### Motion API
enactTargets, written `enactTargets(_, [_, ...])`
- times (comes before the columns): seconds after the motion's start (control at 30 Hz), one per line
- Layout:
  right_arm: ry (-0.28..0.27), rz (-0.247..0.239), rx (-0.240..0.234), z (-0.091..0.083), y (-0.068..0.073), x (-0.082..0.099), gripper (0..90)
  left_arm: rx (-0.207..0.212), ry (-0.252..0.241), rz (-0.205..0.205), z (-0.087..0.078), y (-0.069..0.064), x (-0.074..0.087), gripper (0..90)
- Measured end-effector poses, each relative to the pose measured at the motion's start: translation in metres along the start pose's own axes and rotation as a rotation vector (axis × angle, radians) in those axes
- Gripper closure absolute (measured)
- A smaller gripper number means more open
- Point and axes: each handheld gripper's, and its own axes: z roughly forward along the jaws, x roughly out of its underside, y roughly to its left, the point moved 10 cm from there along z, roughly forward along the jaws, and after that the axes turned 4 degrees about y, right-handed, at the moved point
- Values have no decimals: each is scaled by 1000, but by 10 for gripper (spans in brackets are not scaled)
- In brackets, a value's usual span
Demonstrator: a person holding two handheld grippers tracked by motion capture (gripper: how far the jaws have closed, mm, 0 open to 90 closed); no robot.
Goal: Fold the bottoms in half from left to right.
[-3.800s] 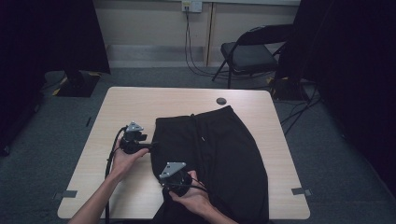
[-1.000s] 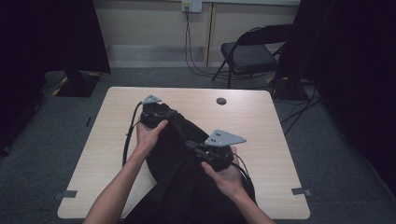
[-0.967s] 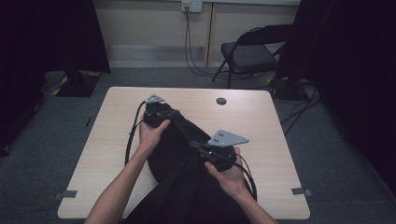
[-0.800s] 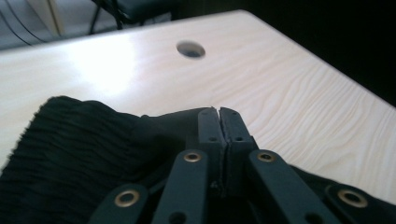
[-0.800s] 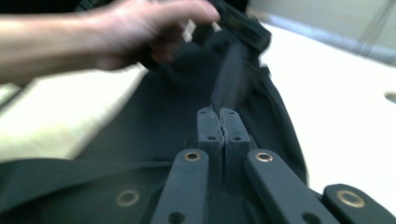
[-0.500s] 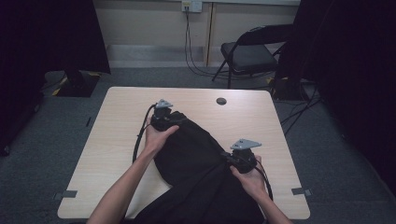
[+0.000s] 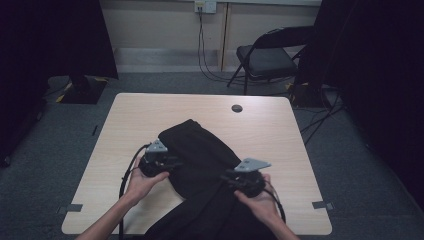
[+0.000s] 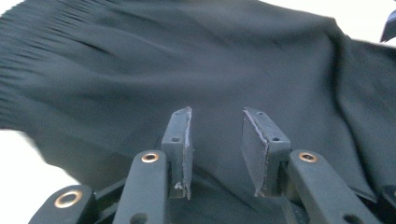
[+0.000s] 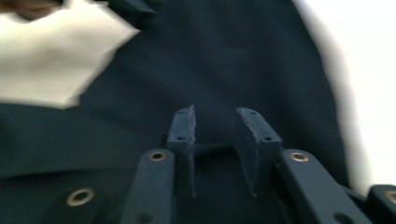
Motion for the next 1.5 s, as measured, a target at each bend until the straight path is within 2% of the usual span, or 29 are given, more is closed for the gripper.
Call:
enactTargets(0.03, [13,-27,-36,7,14,1,646,31,11,8,4,-11,8,629])
enactTargets(0.07, [37,-63,-71,19,33,5,604,37,24,10,9,-17,13,600])
enactTargets(0.1, [60,-106,-112,33,53,9,565,19,49,24,14,-19,18,505])
enactTargets(0.13, [60,-120,-129,38,58,9,552,5,72,49,20,-19,22,487])
enactTargets(0.17, [76,-126,-140,45,64,12,530,-13,81,40,22,-16,24,483])
enactTargets(0.2, [89,-133,-139,51,66,14,508,-30,93,29,24,-12,26,477])
enactTargets(0.33, [120,-131,-132,65,66,21,454,-126,91,64,30,4,27,500])
enactTargets(0.43, [101,-124,-115,72,66,20,426,-144,86,54,33,14,22,478])
enactTargets(0.6, [80,-96,-100,90,68,6,407,-164,76,31,40,38,11,486])
enactTargets(0.7, [96,-94,-99,104,70,-6,389,-193,17,6,45,56,4,491])
enactTargets(0.73, [108,-106,-112,110,72,-11,380,-194,0,-1,45,60,3,499])
enactTargets(0.77, [113,-124,-111,116,73,-16,380,-208,0,1,45,65,3,523])
enactTargets(0.8, [116,-128,-115,121,73,-20,380,-207,22,13,45,67,1,535])
enactTargets(0.83, [118,-128,-117,125,72,-23,381,-202,34,-8,46,71,-1,533])
enactTargets(0.9, [127,-121,-117,132,70,-30,380,-244,21,-24,48,85,-6,536])
enactTargets(0.93, [127,-121,-117,132,70,-30,380,-244,21,-24,48,85,-6,532])
enactTargets(1.0, [146,-103,-120,135,66,-34,368,-266,-26,-44,51,95,-9,534])
enactTargets(1.07, [117,-70,-149,129,70,-37,390,-266,-12,-48,52,96,-10,534])
enactTargets(1.1, [96,-85,-187,122,79,-39,404,-268,-3,-57,52,96,-10,534])
enactTargets(1.13, [90,-107,-199,117,86,-39,402,-269,8,-65,52,95,-11,533])
enactTargets(1.17, [88,-133,-207,112,93,-38,400,-276,24,-69,51,95,-10,532])
enactTargets(1.23, [88,-149,-228,103,104,-35,390,-277,59,-87,49,93,-9,505])
enactTargets(1.27, [94,-157,-235,100,108,-31,388,-294,94,-82,45,93,-7,470])
enactTargets(1.3, [102,-170,-226,97,110,-27,381,-305,91,-73,41,91,-7,465])
enactTargets(1.37, [95,-171,-192,91,108,-20,377,-255,50,-82,32,83,-6,467])
enactTargets(1.4, [87,-153,-181,87,106,-18,374,-223,37,-84,28,77,-5,467])
enactTargets(1.43, [70,-135,-174,83,103,-16,374,-216,31,-55,21,71,-4,467])
enactTargets(1.5, [61,-116,-156,77,95,-12,374,-184,18,-36,12,59,-2,467])
